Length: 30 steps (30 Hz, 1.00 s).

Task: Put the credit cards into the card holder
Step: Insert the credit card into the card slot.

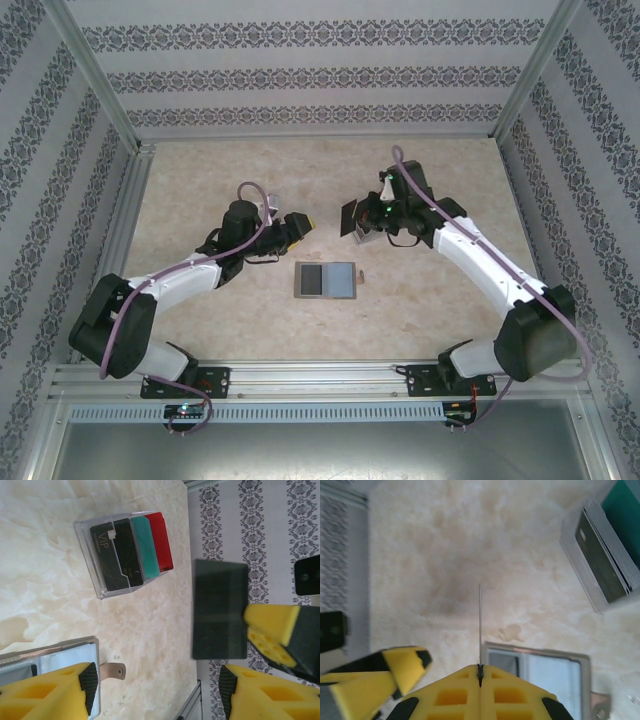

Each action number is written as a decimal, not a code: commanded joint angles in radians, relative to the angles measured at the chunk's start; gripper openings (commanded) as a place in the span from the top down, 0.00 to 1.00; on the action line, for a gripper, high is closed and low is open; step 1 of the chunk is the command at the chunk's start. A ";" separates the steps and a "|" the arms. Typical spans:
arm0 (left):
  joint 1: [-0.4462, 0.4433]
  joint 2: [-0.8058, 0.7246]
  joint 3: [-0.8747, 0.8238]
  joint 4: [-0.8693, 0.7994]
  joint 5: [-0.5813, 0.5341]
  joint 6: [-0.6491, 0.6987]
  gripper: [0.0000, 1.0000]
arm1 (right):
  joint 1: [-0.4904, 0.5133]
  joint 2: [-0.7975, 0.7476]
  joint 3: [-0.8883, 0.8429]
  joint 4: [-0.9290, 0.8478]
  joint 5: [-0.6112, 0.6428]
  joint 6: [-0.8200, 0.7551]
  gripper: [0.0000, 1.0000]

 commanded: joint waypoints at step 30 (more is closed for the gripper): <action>-0.011 0.289 0.255 0.368 0.234 -0.258 0.55 | -0.126 0.005 -0.220 0.537 -0.437 0.316 1.00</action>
